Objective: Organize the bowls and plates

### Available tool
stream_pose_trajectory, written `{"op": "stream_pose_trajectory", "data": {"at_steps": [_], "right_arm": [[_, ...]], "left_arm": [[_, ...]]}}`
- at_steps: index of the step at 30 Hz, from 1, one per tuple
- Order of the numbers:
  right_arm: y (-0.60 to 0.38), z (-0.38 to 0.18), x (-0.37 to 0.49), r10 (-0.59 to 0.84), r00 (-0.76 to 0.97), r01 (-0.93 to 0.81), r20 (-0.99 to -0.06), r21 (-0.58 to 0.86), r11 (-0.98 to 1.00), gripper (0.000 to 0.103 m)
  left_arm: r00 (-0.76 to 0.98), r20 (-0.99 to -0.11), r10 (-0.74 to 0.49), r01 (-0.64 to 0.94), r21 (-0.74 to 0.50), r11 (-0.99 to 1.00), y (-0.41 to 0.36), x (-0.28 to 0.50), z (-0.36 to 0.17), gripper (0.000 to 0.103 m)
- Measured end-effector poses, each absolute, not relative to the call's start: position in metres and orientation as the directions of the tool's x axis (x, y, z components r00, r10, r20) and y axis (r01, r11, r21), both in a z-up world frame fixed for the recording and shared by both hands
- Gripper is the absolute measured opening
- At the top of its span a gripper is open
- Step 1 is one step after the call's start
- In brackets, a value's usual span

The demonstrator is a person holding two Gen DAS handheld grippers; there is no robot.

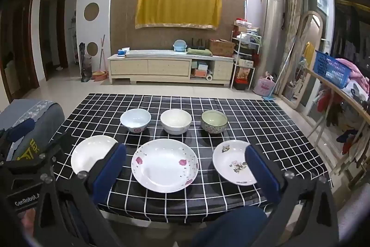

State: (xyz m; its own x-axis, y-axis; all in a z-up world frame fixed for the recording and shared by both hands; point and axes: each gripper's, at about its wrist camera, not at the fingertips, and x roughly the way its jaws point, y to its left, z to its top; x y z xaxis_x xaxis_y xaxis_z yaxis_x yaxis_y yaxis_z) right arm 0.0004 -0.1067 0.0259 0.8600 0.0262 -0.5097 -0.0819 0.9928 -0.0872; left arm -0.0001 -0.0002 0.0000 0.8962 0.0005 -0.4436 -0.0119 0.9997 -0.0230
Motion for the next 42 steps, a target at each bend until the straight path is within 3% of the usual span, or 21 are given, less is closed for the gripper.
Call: {"op": "stream_pose_trajectory", "data": {"at_steps": [8, 42], "right_arm": [[-0.111, 0.022, 0.0, 0.031, 0.859, -0.083, -0.512, -0.078, 0.993, 0.103], [-0.107, 0.027, -0.003, -0.004, 0.845, -0.065, -0.534, -0.11, 0.992, 0.103]], "left_arm": [[0.881, -0.472, -0.032, -0.001, -0.069, 0.998, 0.005, 0.004, 0.003, 0.103], [0.888, -0.458, -0.037, 0.013, -0.056, 0.998, -0.001, -0.001, 0.0, 0.103]]}}
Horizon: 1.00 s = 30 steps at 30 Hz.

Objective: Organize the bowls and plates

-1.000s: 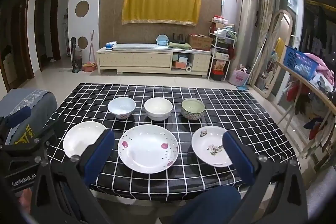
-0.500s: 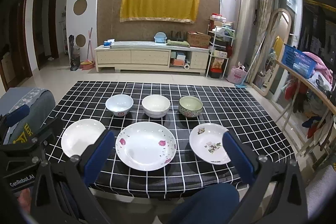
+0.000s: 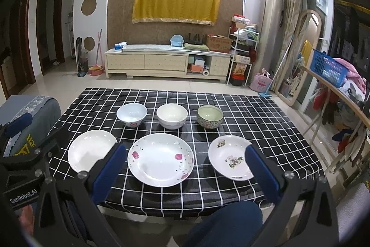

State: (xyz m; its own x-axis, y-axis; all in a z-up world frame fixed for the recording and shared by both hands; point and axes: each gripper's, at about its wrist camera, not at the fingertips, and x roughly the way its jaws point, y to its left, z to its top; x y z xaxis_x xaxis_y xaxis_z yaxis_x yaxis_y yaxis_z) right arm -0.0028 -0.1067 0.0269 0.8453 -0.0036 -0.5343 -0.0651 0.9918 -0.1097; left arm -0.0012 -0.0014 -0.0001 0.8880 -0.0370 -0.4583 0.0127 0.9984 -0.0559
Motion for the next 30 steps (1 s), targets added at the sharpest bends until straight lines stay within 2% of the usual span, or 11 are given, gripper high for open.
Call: {"op": "stream_pose_trajectory", "data": {"at_steps": [30], "right_arm": [[-0.1046, 0.0279, -0.0072, -0.007, 0.839, -0.067, -0.545, -0.116, 0.991, 0.103]], "left_arm": [[0.89, -0.455, -0.037, 0.01, -0.061, 0.998, 0.0022, -0.0058, 0.002, 0.103]]}}
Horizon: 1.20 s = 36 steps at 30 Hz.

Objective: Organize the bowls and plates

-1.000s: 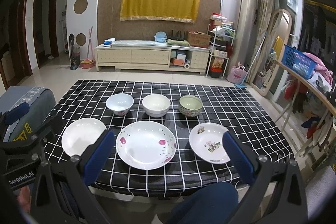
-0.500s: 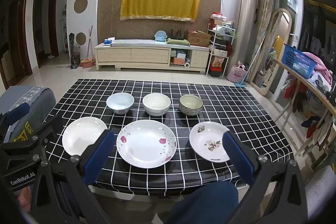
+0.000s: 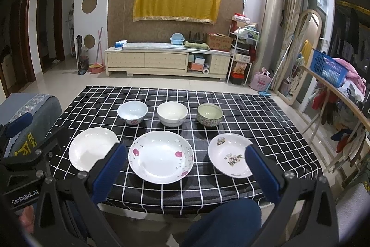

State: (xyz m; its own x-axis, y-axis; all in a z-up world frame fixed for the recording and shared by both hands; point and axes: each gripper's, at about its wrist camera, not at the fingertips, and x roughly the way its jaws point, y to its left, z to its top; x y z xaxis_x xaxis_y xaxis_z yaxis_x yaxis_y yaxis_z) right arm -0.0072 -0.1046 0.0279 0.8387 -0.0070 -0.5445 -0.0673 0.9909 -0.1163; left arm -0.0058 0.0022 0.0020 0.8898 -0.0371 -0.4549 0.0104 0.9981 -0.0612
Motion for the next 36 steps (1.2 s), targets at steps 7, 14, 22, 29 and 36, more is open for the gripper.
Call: {"op": "stream_pose_trajectory", "data": {"at_steps": [7, 14, 22, 29, 36], "right_arm": [[-0.105, 0.029, -0.008, -0.002, 0.842, -0.07, -0.54, -0.112, 0.991, 0.103], [-0.105, 0.031, -0.009, 0.002, 0.842, -0.074, -0.54, -0.113, 0.991, 0.103], [-0.092, 0.044, 0.008, 0.037, 0.85, -0.112, -0.526, -0.112, 0.987, 0.103], [-0.057, 0.048, 0.043, 0.098, 0.848, -0.211, -0.52, -0.162, 0.964, 0.103], [-0.016, 0.034, 0.108, 0.254, 0.754, -0.343, -0.605, -0.034, 0.939, 0.103]], "left_arm": [[0.892, -0.451, -0.034, 0.011, -0.054, 0.998, 0.002, -0.009, 0.002, 0.103], [0.887, -0.46, -0.033, 0.009, -0.053, 0.999, 0.001, -0.009, 0.004, 0.103], [0.869, -0.494, -0.029, 0.008, -0.045, 0.999, 0.013, 0.001, 0.013, 0.103], [0.857, -0.515, 0.025, -0.044, -0.025, 0.999, 0.046, 0.027, 0.029, 0.103], [0.798, -0.594, 0.098, -0.145, -0.032, 0.989, 0.103, 0.069, 0.017, 0.103]]}}
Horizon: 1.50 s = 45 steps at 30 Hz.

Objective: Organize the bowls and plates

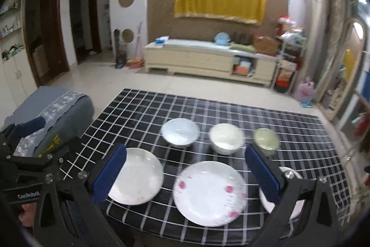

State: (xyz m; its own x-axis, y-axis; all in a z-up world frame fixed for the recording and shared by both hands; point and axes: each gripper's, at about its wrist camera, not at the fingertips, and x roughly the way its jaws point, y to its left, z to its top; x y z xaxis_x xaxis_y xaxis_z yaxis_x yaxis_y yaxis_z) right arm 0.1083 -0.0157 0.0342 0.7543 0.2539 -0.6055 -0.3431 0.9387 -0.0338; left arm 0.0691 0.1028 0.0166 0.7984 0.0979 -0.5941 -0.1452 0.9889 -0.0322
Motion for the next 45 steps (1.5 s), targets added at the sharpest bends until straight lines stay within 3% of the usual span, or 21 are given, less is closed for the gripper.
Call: {"op": "stream_pose_trajectory", "data": {"at_steps": [4, 9, 16, 18, 19, 23, 31, 33, 36, 40, 45], "right_arm": [[0.007, 0.004, 0.145, 0.329, 0.652, -0.417, -0.683, 0.039, 0.908, 0.103], [0.04, -0.033, 0.168, 0.322, 0.585, -0.476, -0.744, 0.006, 0.879, 0.1], [0.068, -0.094, 0.195, 0.243, 0.476, -0.528, -0.845, -0.054, 0.847, 0.069], [0.07, -0.11, 0.201, 0.233, 0.441, -0.532, -0.867, -0.043, 0.845, 0.061], [0.07, -0.119, 0.204, 0.224, 0.42, -0.529, -0.88, -0.036, 0.848, 0.055], [0.068, -0.144, 0.211, 0.199, 0.351, -0.507, -0.915, -0.007, 0.862, 0.045], [0.067, -0.171, 0.219, 0.152, 0.293, -0.473, -0.944, -0.005, 0.881, 0.044], [0.066, -0.176, 0.221, 0.143, 0.28, -0.469, -0.949, -0.005, 0.883, 0.044], [0.065, -0.183, 0.22, 0.126, 0.257, -0.472, -0.958, -0.01, 0.881, 0.034], [0.065, -0.186, 0.218, 0.145, 0.241, -0.47, -0.96, 0.015, 0.882, 0.02], [0.071, -0.185, 0.212, 0.131, 0.254, -0.465, -0.958, -0.002, 0.885, 0.018]], "left_arm": [[0.748, -0.655, 0.104, -0.176, -0.045, 0.983, 0.13, 0.092, -0.009, 0.102], [0.645, -0.762, 0.055, -0.178, -0.08, 0.981, 0.157, 0.122, -0.058, 0.074], [0.524, -0.852, 0.01, -0.185, -0.102, 0.977, 0.173, 0.147, -0.117, 0.046], [0.487, -0.874, 0.002, -0.189, -0.103, 0.977, 0.178, 0.149, -0.132, 0.029], [0.462, -0.887, -0.007, -0.192, -0.107, 0.976, 0.181, 0.15, -0.142, 0.026], [0.41, -0.912, -0.025, -0.21, -0.121, 0.97, 0.192, 0.152, -0.169, 0.025], [0.373, -0.927, -0.045, -0.204, -0.13, 0.97, 0.197, 0.156, -0.188, 0.024], [0.356, -0.933, -0.05, -0.2, -0.128, 0.971, 0.196, 0.158, -0.193, 0.016], [0.338, -0.939, -0.068, -0.197, -0.141, 0.97, 0.195, 0.159, -0.199, 0.01], [0.337, -0.939, -0.066, -0.197, -0.139, 0.97, 0.195, 0.161, -0.199, 0.01], [0.334, -0.941, -0.049, -0.184, -0.116, 0.976, 0.194, 0.161, -0.198, 0.01]]}}
